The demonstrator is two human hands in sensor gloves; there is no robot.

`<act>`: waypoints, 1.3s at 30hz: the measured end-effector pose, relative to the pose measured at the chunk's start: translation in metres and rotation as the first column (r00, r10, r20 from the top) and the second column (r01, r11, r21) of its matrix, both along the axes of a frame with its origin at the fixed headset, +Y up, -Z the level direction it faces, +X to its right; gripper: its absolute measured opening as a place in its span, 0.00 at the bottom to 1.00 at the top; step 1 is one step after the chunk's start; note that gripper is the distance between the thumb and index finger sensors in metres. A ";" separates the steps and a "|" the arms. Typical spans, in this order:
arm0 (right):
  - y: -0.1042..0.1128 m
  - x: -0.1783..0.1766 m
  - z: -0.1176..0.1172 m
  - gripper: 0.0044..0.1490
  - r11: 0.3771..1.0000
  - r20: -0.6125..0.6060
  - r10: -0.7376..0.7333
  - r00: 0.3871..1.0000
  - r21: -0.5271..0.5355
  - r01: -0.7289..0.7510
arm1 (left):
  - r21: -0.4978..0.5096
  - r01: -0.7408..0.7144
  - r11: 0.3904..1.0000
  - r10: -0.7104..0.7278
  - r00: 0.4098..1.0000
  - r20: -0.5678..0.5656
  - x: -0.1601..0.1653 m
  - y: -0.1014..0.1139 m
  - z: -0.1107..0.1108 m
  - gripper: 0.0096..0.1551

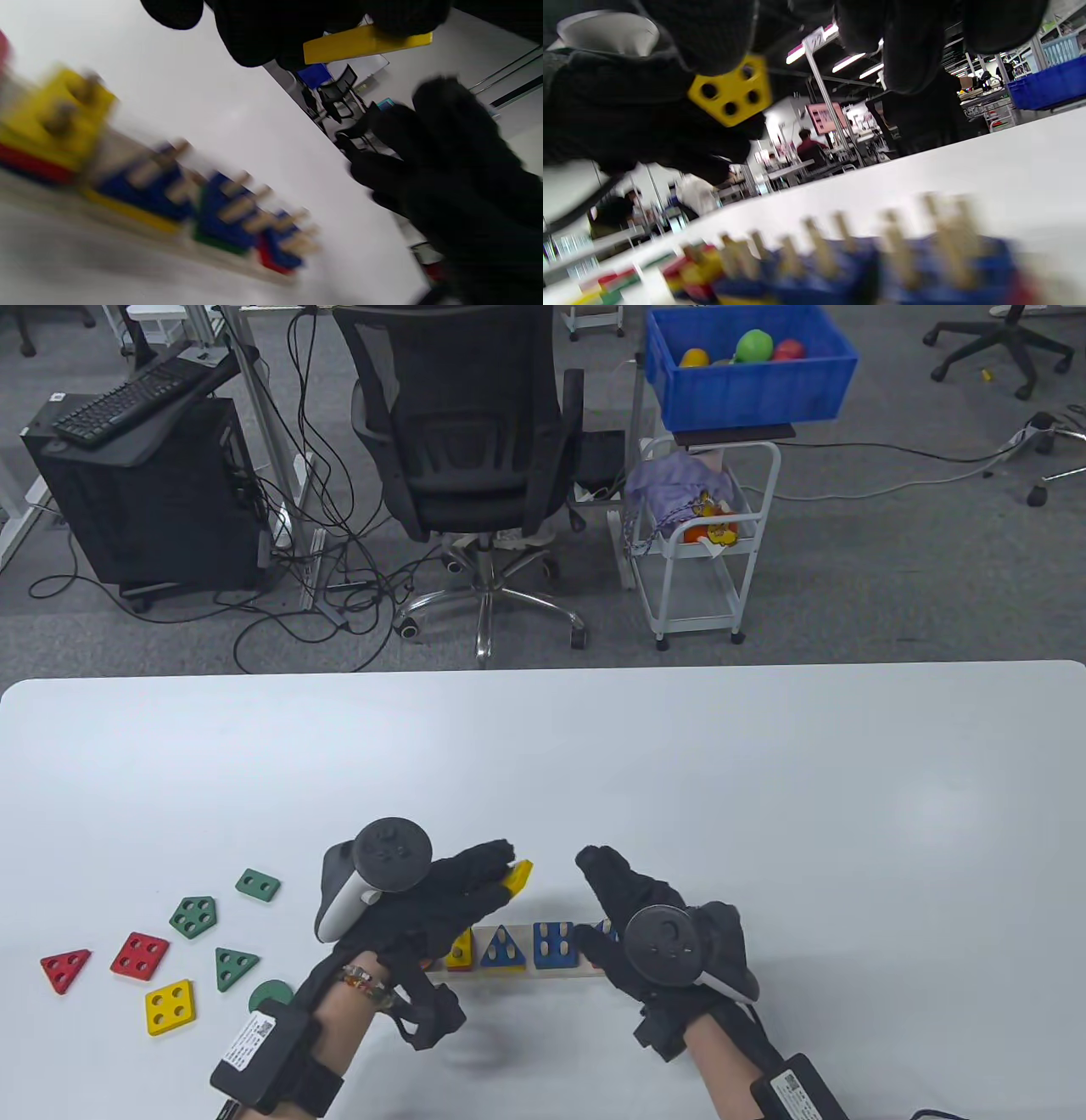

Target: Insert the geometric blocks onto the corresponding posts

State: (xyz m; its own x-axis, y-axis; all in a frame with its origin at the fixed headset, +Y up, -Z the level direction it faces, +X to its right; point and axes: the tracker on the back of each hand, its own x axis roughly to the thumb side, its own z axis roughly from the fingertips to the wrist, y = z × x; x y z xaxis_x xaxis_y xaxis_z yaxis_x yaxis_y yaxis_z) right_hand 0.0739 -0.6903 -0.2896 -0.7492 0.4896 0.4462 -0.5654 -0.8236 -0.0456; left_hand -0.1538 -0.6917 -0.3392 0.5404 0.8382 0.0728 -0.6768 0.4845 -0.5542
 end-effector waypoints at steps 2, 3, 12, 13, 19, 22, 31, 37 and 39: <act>-0.001 -0.010 0.003 0.54 0.990 -0.002 -0.134 0.991 0.039 0.133 | -0.069 -0.061 0.996 0.065 0.996 0.056 0.018 -0.007 0.006 0.37; -0.001 -0.012 0.004 0.50 0.981 0.016 -0.176 0.984 0.084 0.174 | -0.073 -0.082 0.994 0.086 0.995 0.054 0.024 -0.010 0.008 0.37; 0.010 -0.003 0.009 0.48 0.986 0.018 -0.083 0.996 0.146 0.079 | -0.004 -0.121 0.993 0.121 0.992 0.045 0.022 -0.005 0.013 0.36; 0.010 0.000 0.006 0.48 0.994 -0.004 -0.042 0.999 0.101 0.042 | 0.065 -0.045 0.997 0.042 0.998 0.041 0.017 0.000 0.015 0.36; 0.000 0.013 -0.004 0.46 0.939 -0.043 0.344 0.938 -0.013 -0.345 | 0.303 0.341 0.890 -0.327 0.940 -0.099 -0.030 0.012 0.025 0.36; -0.014 0.011 -0.009 0.46 0.855 -0.073 0.510 0.857 -0.060 -0.515 | 0.343 0.496 0.797 -0.450 0.868 -0.209 -0.061 0.007 0.029 0.36; -0.040 -0.003 -0.014 0.46 0.748 -0.137 0.630 0.764 -0.157 -0.645 | 0.248 0.780 0.575 -0.645 0.619 -0.449 -0.143 -0.011 0.042 0.36; -0.049 -0.010 -0.015 0.46 0.730 -0.103 0.660 0.744 -0.147 -0.667 | 0.156 0.780 0.606 -0.633 0.592 -0.498 -0.174 -0.009 0.044 0.36; -0.054 -0.010 -0.017 0.49 0.709 -0.116 0.676 0.728 -0.167 -0.685 | 0.152 0.776 0.612 -0.628 0.593 -0.504 -0.177 -0.007 0.045 0.36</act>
